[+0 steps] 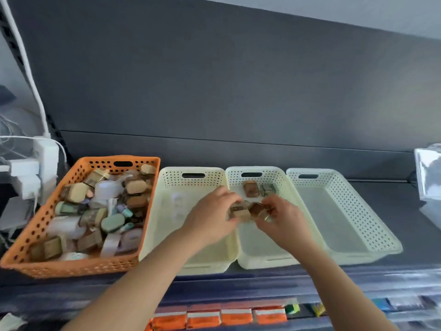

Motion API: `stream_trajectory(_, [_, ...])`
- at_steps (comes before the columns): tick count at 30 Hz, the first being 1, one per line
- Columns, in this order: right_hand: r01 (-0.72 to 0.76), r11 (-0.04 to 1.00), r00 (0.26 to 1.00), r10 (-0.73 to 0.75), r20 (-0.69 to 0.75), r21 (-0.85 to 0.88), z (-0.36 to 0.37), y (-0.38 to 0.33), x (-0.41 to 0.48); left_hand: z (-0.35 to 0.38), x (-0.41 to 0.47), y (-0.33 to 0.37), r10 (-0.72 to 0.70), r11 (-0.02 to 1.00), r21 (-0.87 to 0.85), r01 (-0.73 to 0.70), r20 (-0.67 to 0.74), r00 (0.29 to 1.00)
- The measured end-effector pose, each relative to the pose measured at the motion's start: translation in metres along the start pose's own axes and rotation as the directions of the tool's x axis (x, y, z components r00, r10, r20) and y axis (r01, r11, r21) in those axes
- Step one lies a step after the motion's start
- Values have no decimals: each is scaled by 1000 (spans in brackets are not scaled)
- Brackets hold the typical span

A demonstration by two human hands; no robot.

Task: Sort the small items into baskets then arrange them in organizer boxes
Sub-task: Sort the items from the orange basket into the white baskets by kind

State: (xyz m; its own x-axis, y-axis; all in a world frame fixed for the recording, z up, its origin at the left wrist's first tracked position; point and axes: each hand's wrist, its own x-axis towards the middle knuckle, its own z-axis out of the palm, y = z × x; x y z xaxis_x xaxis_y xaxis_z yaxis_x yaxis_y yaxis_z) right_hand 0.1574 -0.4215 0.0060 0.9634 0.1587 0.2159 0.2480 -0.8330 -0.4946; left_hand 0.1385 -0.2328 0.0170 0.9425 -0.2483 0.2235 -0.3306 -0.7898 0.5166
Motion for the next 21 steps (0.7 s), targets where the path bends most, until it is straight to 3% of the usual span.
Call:
stream_trajectory(4, [-43, 990, 991, 60, 121, -134, -10, 40, 1, 40, 27, 23, 54, 949, 307, -75, 76, 996])
stream_trajectory(9, [55, 967, 943, 32, 332, -249, -16, 59, 11, 69, 37, 32, -43, 816, 560, -142, 303, 952])
stream_trajectory(16, [143, 953, 942, -47, 333, -268, -9, 67, 18, 72, 34, 29, -48, 839, 525, -143, 334, 941])
stream_trajectory(21, [204, 954, 940, -129, 316, -218, -2, 54, 25, 51, 23, 22, -10, 913, 402, -63, 176, 984])
